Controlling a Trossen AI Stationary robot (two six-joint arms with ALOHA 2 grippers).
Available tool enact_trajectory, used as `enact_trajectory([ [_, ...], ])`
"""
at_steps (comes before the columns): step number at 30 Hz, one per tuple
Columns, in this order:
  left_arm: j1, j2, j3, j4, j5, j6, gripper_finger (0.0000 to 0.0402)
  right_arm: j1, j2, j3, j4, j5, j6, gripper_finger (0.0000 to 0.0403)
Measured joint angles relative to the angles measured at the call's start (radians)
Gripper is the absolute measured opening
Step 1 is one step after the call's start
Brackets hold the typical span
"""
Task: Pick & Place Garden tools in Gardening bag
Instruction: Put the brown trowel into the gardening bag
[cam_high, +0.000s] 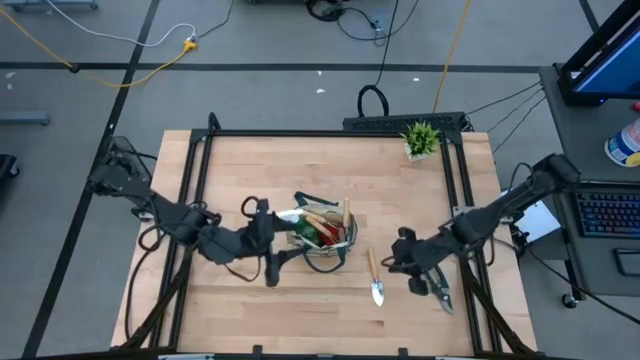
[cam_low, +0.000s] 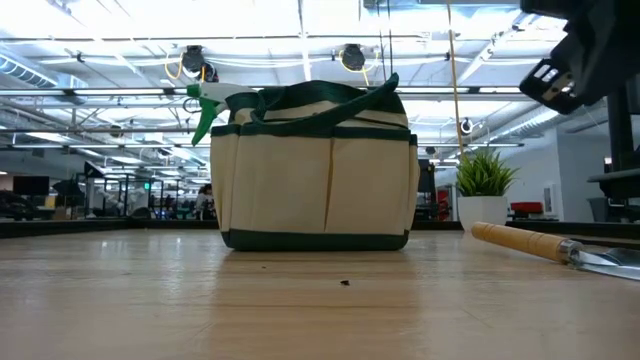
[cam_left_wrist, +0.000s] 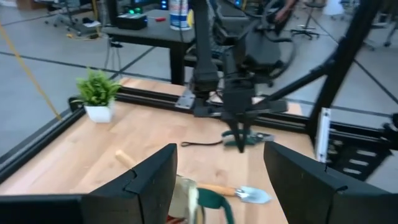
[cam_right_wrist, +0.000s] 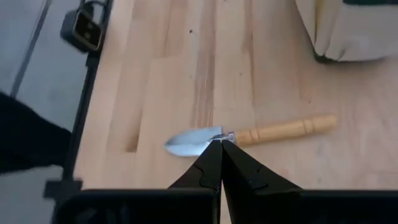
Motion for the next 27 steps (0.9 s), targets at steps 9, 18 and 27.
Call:
enact_trajectory([
  [9,-0.074,-0.008,0.000,-0.005,-0.009,0.009,0.0243,-0.001,0.103,0.080,-0.004,0.023,0.149,0.0002],
  [18,-0.111,-0.028,-0.002,-0.086,-0.026,0.000,0.0243,-0.003,0.121,0.091,-0.036,0.020,0.299,0.0050],
  [27,-0.107,-0.047,-0.002,-0.129,0.002,0.000,0.0243,-0.049,0.121,0.091,-0.041,0.019,0.386,0.0127],
])
